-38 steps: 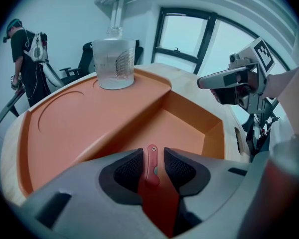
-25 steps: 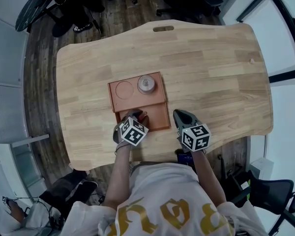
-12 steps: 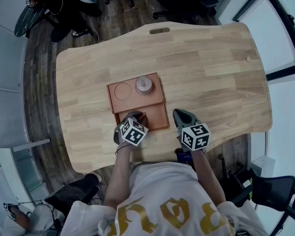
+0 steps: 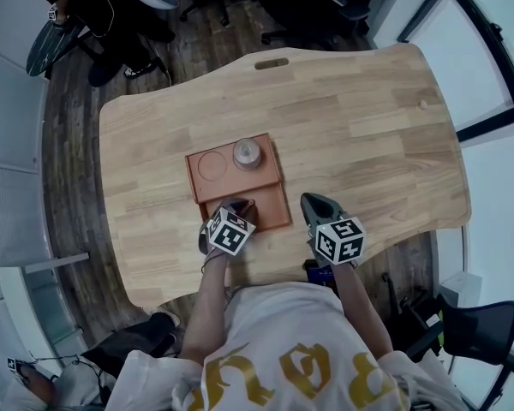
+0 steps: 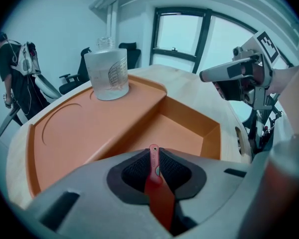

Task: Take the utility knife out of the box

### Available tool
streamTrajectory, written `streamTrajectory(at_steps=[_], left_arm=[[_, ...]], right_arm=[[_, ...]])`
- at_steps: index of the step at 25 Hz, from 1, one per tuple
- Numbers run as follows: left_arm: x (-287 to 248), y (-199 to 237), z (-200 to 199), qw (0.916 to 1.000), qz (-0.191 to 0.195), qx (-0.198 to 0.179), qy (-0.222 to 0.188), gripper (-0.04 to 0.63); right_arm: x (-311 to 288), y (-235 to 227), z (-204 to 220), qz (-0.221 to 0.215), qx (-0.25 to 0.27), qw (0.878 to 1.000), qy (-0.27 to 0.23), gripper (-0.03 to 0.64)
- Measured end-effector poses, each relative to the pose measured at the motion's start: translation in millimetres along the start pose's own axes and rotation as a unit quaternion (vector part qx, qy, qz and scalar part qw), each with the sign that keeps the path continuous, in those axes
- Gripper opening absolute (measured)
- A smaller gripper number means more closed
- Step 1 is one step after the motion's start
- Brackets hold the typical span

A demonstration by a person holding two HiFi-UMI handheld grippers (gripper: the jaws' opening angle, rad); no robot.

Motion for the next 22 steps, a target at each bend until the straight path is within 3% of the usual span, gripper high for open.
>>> streamTrajectory(at_steps=[7,11,16,22], left_arm=[[19.6,-6.8,-23.0,0.9978,0.013,0.013,-0.064,0.058],[39.6,-3.0,-34.8,0.9925,0.009,0.045,-0.114,0.058],[62.9,0.2,-48.7,0.9694,0.036,0.148,-0.193,0.058],[91.0,1.0,-50.9,0.9543,0.009,0.168,-0.247,0.058]], right_arm=[[4.2,12.4,-3.9,0.002,0.027,1.0,0.001,0.012],[8.1,19.6,-9.1,0.009,0.036,0.999,-0.009,0.012],[12.7,30.9,-15.6,0.024,0.048,0.998,-0.021,0.012],[17.6,44.5,-20.8,0.029,0.062,0.997,-0.039,0.012]])
Point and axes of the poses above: the fingertips, and each gripper's own axes: x backward along the fingers, y to its left, z out of its underside, the point moved 5 cm from there along x, backward along the fingers, and after that the axes turned 9 degrees about -z, right-handed, at the moved point
